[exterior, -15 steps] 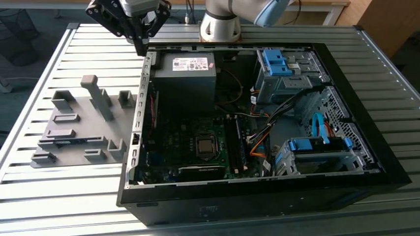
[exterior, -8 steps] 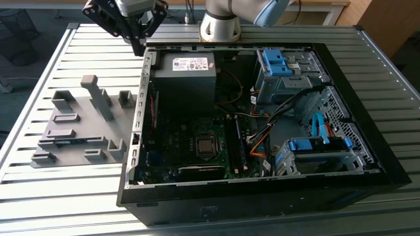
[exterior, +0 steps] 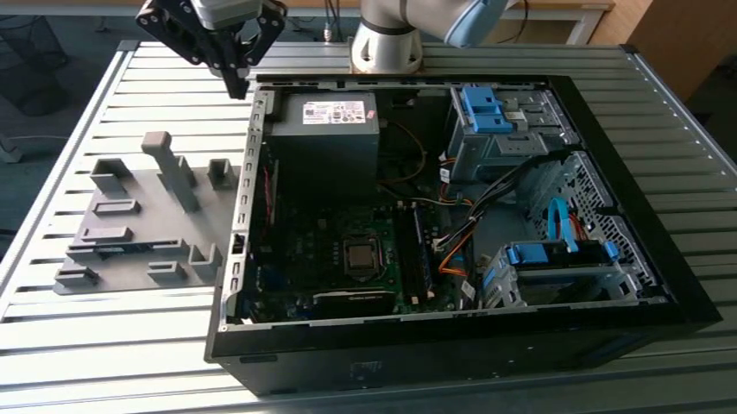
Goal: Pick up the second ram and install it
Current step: 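Reach for the second ram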
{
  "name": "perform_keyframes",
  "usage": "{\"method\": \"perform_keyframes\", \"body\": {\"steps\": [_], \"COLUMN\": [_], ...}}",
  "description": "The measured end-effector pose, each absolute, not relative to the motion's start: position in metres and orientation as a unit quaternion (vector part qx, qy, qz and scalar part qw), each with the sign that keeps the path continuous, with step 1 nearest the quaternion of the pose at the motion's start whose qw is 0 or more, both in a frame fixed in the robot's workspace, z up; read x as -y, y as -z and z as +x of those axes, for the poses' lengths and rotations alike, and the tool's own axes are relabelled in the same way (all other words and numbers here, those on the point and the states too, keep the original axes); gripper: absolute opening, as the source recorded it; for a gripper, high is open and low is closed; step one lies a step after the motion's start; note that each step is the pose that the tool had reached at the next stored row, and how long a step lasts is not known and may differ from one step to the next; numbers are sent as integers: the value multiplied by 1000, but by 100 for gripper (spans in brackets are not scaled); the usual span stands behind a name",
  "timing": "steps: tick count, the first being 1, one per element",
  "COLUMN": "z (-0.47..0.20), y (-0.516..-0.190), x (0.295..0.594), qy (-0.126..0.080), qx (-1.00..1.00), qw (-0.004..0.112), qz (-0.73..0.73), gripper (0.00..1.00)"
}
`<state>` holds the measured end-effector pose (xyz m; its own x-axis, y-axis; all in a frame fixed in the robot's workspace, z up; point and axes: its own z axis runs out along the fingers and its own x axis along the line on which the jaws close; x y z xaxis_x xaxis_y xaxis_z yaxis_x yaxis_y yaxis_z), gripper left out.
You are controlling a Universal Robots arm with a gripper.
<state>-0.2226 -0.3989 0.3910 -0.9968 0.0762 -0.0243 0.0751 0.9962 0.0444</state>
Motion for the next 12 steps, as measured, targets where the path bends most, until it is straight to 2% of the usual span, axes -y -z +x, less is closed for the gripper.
{"method": "perform_keyframes", "body": {"steps": [12], "z": [-233], "y": [-391], "x": [399], "qy": [-22], "qx": [-999], "qw": [13], "qz": [38], "gripper": [11]}}
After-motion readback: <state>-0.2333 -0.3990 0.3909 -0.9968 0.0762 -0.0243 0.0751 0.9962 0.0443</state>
